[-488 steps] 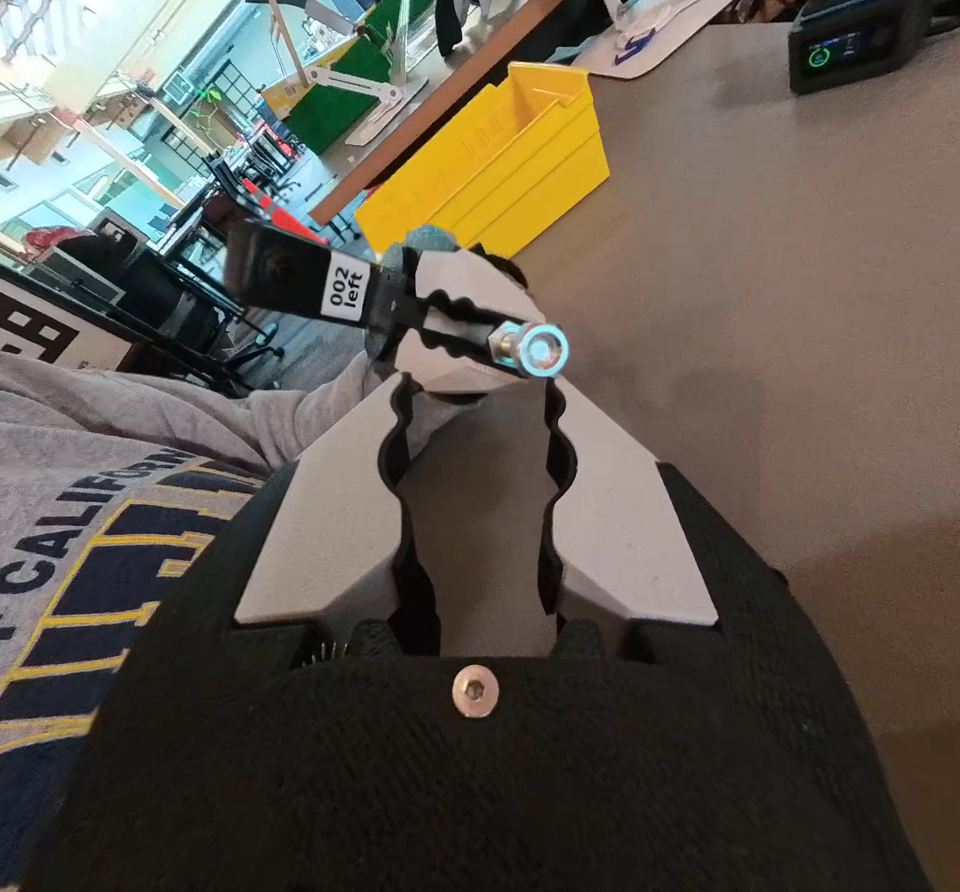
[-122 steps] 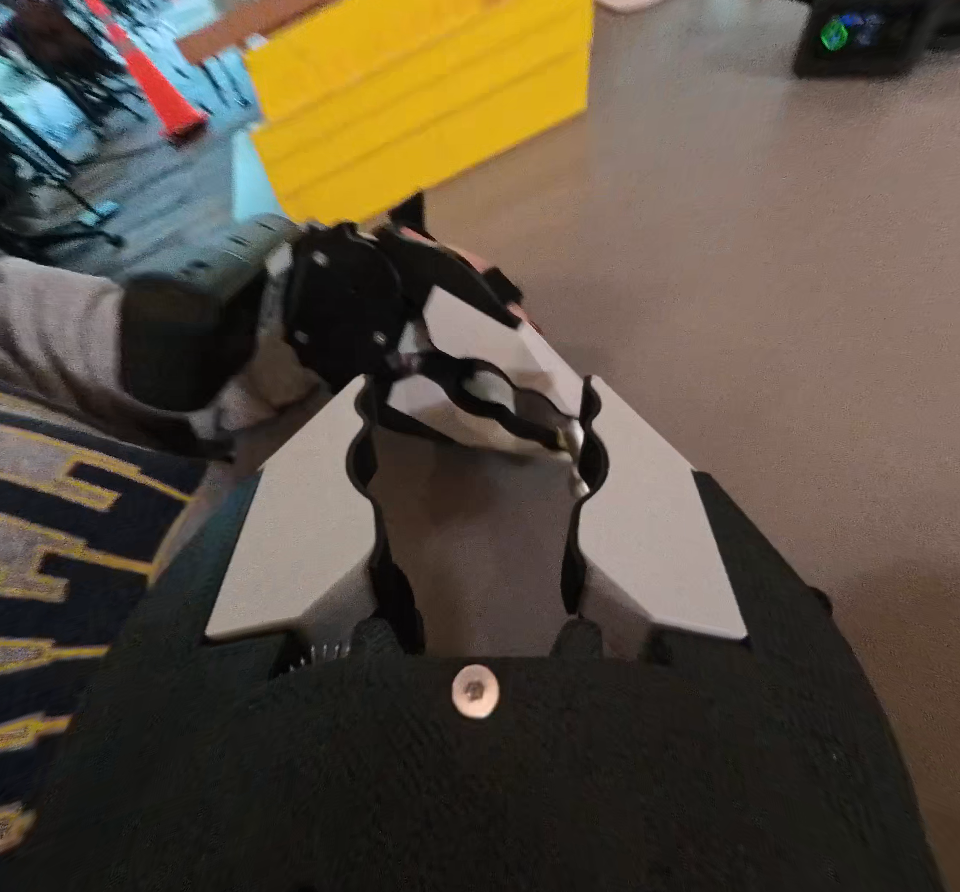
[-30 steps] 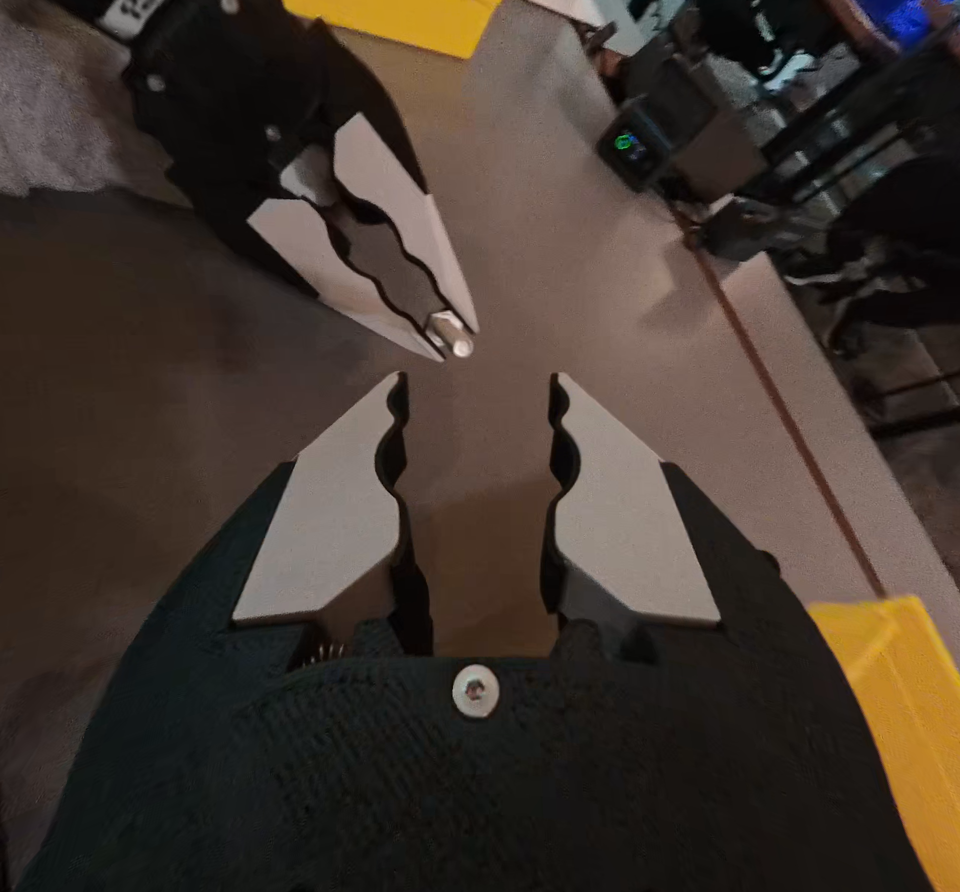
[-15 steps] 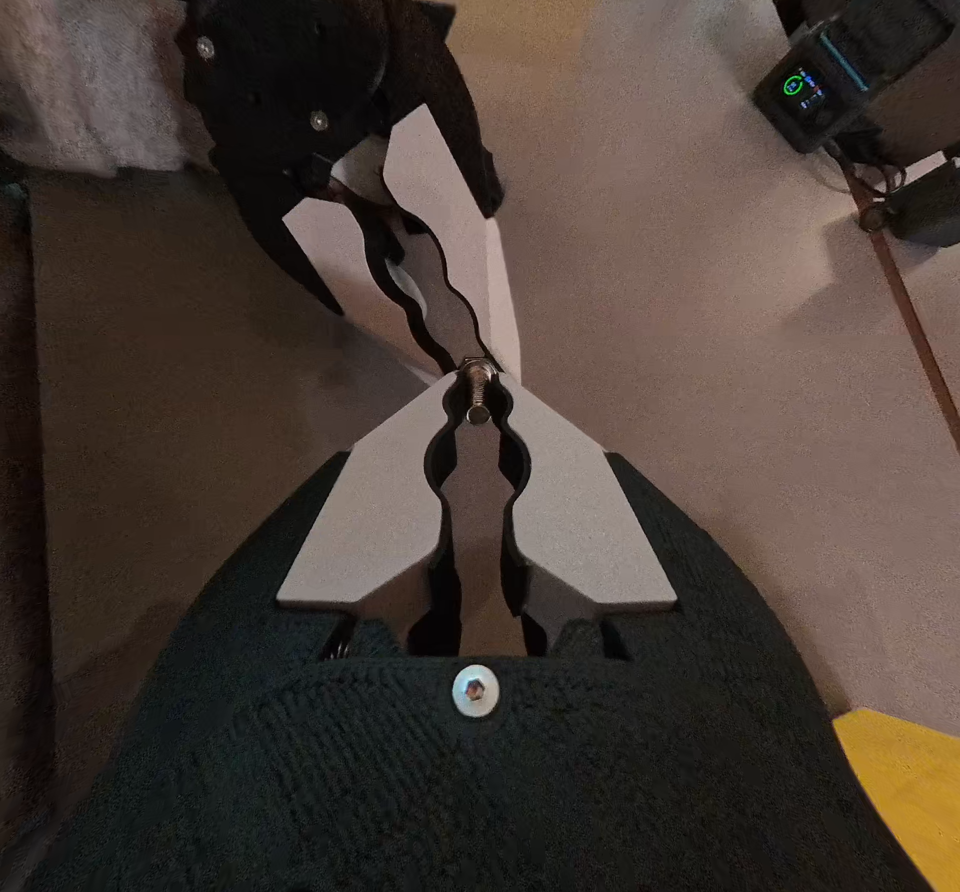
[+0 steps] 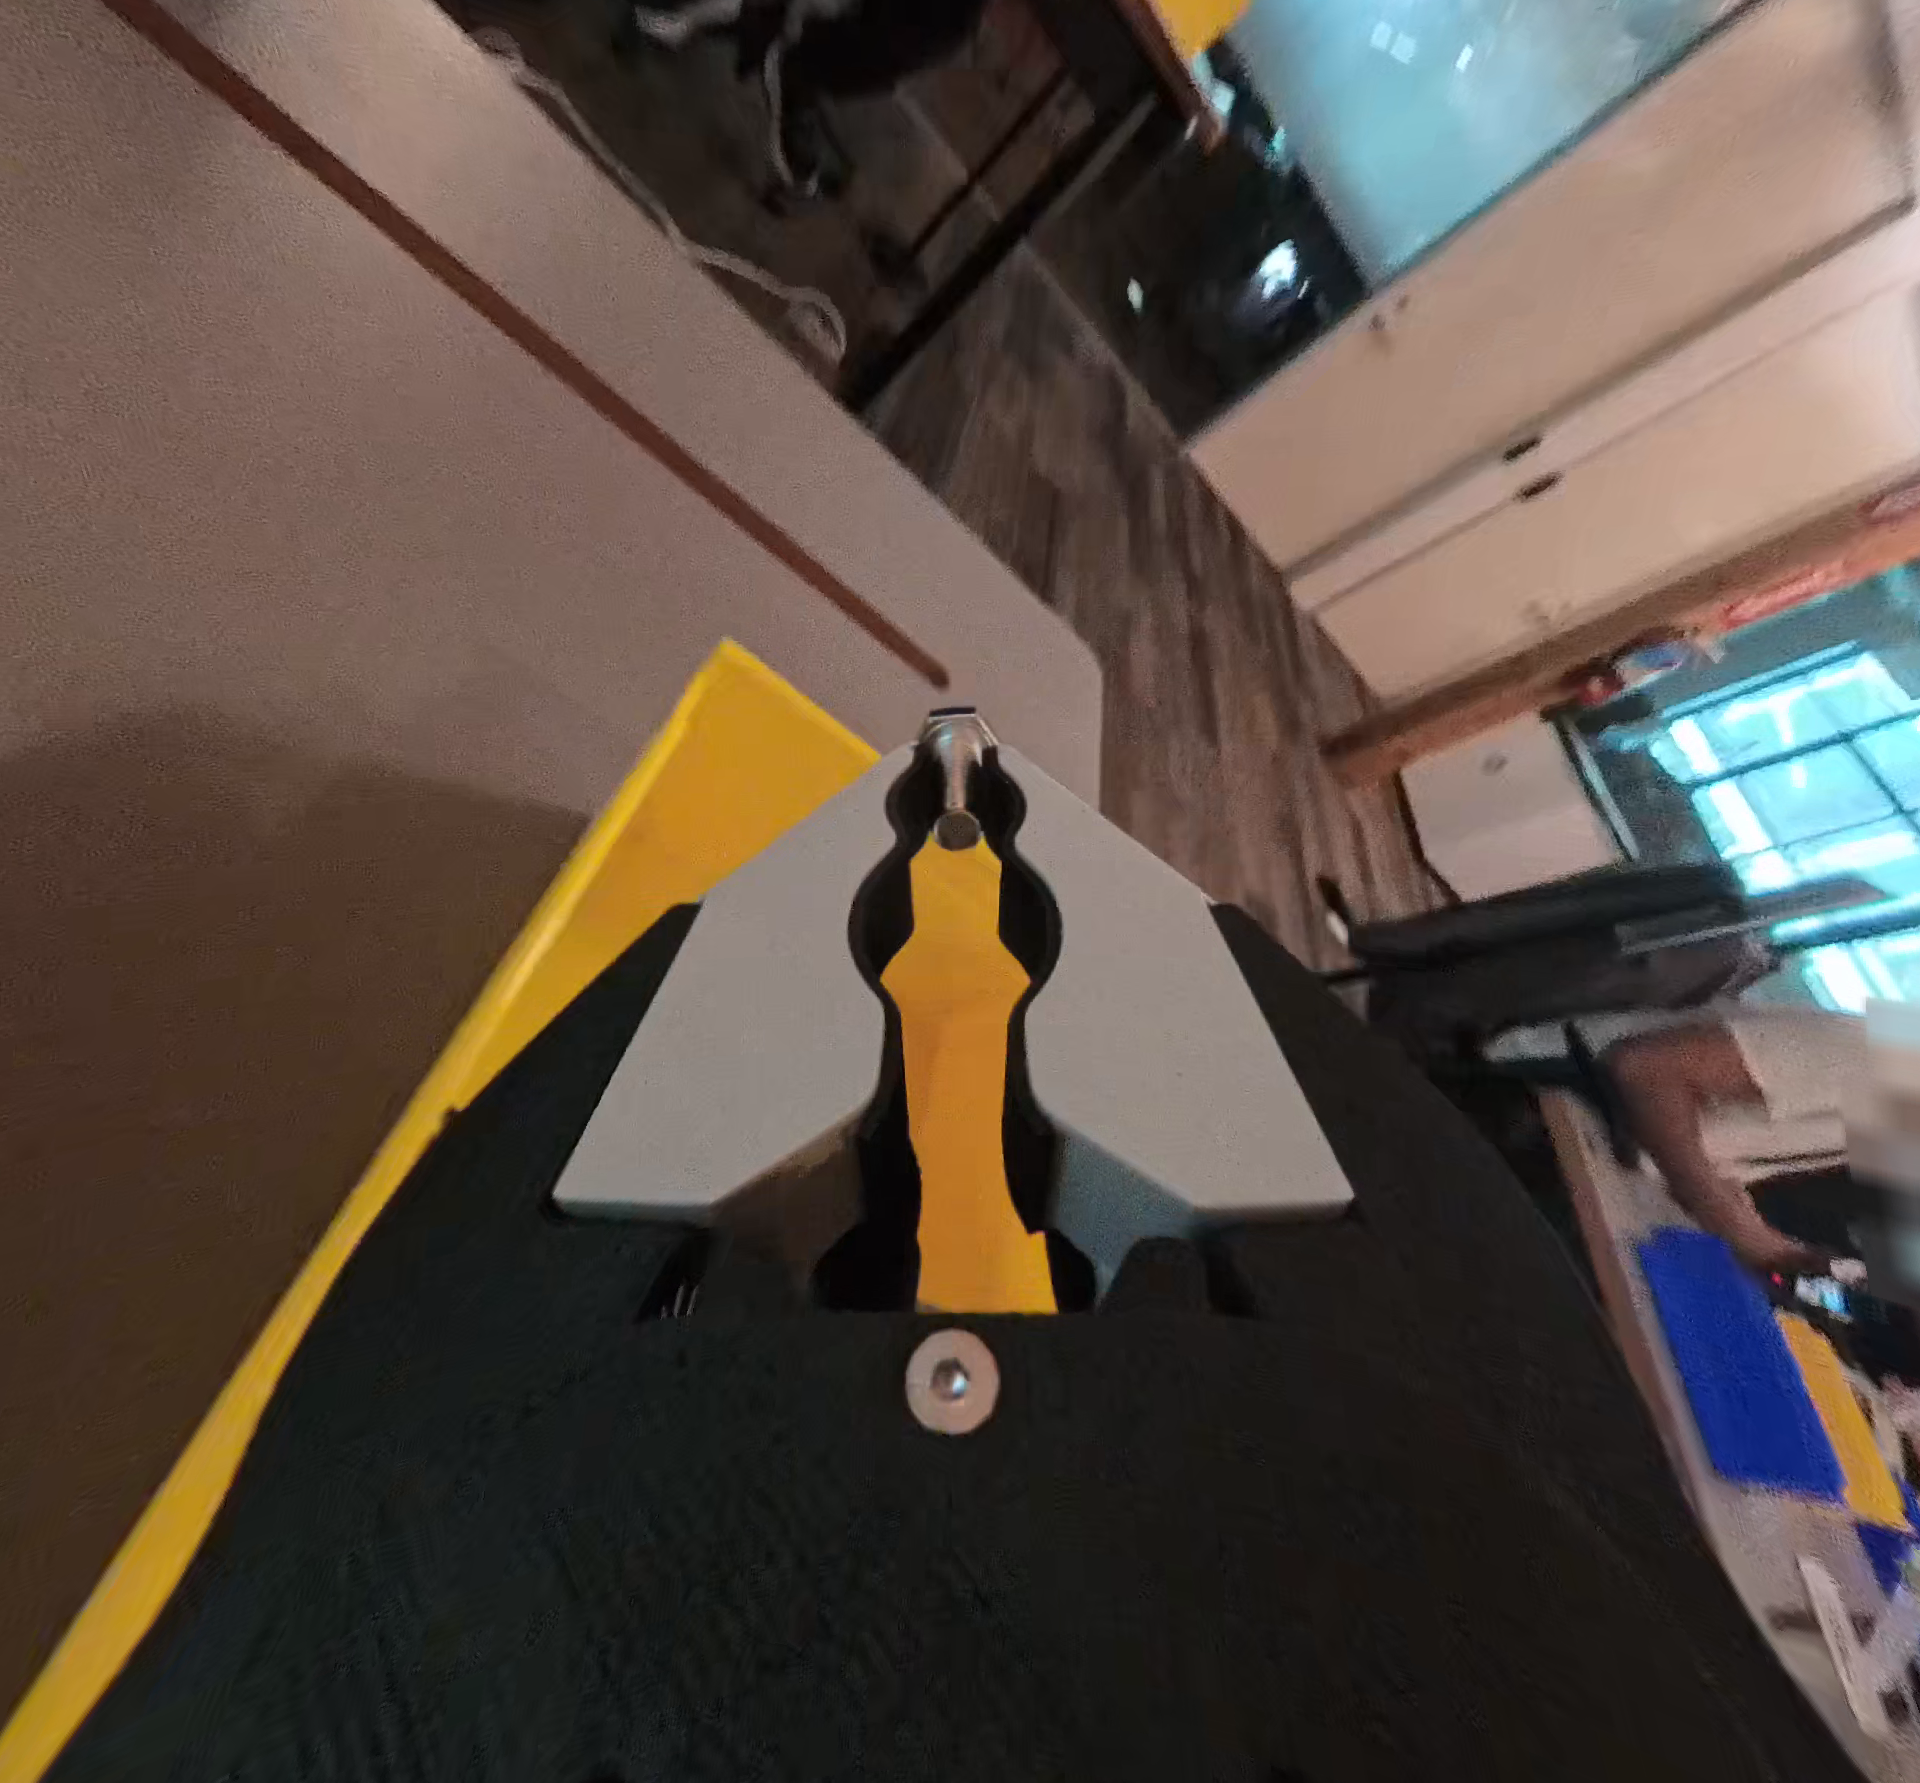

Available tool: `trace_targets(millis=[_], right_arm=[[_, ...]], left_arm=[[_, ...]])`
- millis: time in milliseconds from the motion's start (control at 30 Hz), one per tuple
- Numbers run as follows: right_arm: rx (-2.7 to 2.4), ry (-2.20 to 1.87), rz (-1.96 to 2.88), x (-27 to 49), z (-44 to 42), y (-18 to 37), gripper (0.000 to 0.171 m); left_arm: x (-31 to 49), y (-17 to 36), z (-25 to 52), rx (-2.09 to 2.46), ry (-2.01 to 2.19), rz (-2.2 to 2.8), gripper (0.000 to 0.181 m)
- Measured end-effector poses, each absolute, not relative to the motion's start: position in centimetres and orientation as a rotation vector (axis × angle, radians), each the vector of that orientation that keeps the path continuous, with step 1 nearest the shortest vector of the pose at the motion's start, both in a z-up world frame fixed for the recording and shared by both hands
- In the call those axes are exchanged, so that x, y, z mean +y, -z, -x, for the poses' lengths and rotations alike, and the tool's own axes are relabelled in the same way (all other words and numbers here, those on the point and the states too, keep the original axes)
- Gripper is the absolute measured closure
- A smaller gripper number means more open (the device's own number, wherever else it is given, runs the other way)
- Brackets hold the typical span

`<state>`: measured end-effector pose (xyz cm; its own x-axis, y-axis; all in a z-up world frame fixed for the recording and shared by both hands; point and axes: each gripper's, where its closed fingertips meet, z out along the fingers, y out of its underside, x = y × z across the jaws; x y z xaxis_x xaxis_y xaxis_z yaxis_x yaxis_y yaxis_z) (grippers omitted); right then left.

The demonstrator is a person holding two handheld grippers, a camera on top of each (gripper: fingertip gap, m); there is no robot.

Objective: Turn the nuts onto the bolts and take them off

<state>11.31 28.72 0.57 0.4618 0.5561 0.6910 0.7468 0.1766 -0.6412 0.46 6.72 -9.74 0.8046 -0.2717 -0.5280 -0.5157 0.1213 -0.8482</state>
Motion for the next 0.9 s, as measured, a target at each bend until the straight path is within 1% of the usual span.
trace_targets(millis=[67, 167, 267, 433, 633, 667, 767, 833, 900], right_arm=[[-1.258, 0.246, 1.670, 31.2, -13.0, 2.3, 0.163], [-1.373, 0.281, 1.906, 33.6, -15.0, 6.9, 0.164], [-1.474, 0.241, 2.113, 34.8, -16.2, 11.1, 0.163], [-1.602, 0.182, 2.318, 35.3, -17.5, 15.1, 0.163], [-1.671, 0.128, 2.360, 35.5, -17.5, 16.7, 0.163], [-1.664, 0.112, 2.361, 35.6, -17.3, 16.7, 0.160], [-1.631, 0.098, 2.321, 35.8, -16.9, 15.8, 0.140], [-1.585, 0.114, 2.266, 35.8, -16.7, 14.0, 0.135], [-1.521, 0.113, 2.159, 35.3, -15.9, 11.1, 0.134]], left_arm=[[6.8, 9.8, -0.4, 0.670, -0.198, 1.475, 0.133], [6.8, 9.9, -0.4, 0.671, -0.196, 1.488, 0.144], [6.8, 10.0, -0.3, 0.661, -0.192, 1.496, 0.146], [6.9, 10.1, -0.2, 0.658, -0.191, 1.504, 0.147], [7.0, 10.2, -0.1, 0.653, -0.204, 1.517, 0.146], [7.0, 10.2, 0.0, 0.651, -0.204, 1.520, 0.146], [6.9, 10.2, 0.0, 0.650, -0.204, 1.521, 0.145], [6.8, 10.2, 0.0, 0.649, -0.203, 1.522, 0.145], [6.8, 10.1, 0.1, 0.643, -0.207, 1.519, 0.145]])
